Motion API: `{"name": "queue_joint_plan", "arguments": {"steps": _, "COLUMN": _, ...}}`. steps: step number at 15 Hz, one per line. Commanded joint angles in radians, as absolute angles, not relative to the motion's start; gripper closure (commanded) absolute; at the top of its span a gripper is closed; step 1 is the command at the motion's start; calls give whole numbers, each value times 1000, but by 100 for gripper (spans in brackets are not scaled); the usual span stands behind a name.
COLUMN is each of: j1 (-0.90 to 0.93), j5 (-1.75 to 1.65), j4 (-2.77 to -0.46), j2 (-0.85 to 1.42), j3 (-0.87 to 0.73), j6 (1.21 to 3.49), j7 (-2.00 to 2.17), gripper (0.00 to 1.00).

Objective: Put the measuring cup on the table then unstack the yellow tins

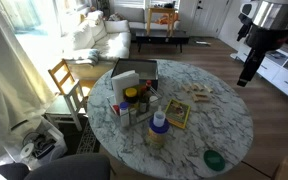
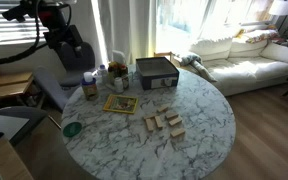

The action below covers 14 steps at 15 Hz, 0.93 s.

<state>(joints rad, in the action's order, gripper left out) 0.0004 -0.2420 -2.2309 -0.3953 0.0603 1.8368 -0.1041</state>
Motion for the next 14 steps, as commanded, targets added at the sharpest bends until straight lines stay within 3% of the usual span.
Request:
{"name": "queue_joint_plan", "arguments": {"steps": 1, "j1": 13, "j5": -246, "j4": -2228, "j2": -394, "j3": 50, "j6": 1832, "j7": -100, "gripper": 0}}
{"name": "queue_joint_plan", "arguments": {"steps": 7, "j1": 28, "j5": -142, "j4": -2208, "j2": -338, "j3": 81, "j6": 1842, "j7": 55, "gripper": 0}}
{"name": "queue_joint_plan", "arguments": {"steps": 14, "j1": 70, "j5": -12, "j4": -2166, "j2": -120, "j3": 200, "j6": 2093, "j7": 533, "gripper": 0}}
